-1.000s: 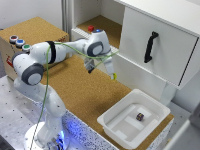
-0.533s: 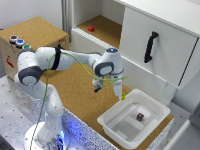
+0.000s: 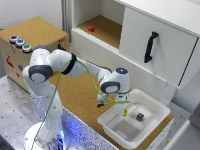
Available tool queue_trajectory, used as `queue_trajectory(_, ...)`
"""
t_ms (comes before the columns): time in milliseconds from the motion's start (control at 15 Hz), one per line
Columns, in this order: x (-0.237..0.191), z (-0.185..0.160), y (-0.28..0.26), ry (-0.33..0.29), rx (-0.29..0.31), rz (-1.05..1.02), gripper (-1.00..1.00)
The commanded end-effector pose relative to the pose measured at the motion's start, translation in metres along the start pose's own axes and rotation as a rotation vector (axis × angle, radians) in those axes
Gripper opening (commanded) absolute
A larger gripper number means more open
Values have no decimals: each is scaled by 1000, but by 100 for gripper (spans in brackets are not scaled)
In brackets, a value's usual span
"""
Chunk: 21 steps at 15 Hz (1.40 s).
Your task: Place the yellow block inside the box
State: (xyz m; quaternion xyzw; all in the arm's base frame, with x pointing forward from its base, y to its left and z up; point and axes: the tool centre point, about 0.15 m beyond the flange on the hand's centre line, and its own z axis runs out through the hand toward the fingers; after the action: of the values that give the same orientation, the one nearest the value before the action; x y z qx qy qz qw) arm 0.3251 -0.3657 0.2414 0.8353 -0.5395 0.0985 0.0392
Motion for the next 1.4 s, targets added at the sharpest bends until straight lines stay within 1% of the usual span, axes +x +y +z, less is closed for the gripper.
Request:
queue_trajectory(0, 30, 22, -50, -7, 25, 49, -100)
queue_trajectory(67, 29, 19, -53, 1, 18, 52, -100)
queue_trajectory(133, 27, 18, -56, -3, 25, 56, 100)
queue_trajectory(200, 25, 16, -57, -2, 26, 60, 100)
queue_trajectory(267, 21, 15, -55, -14, 48, 83, 100)
queue_trajectory(400, 9, 5, -54, -5, 71, 94, 100)
queue_trajectory(533, -2, -9, -54, 16, 72, 97, 100)
queue_trajectory(600, -5, -19, -53, 25, 82, 106, 100)
queue_trajectory(800, -11, -58, -55, 81, 107, 108, 100)
queue_trajectory(1000, -15, -103, -60, 159, 137, 98, 100)
queue_trajectory(1133, -18, -130, -66, 197, 159, 73, 100)
queue_trajectory(1200, -22, -142, -75, 199, 164, 35, 100)
queue_trajectory(1333, -35, -142, -98, 140, 164, -75, 100)
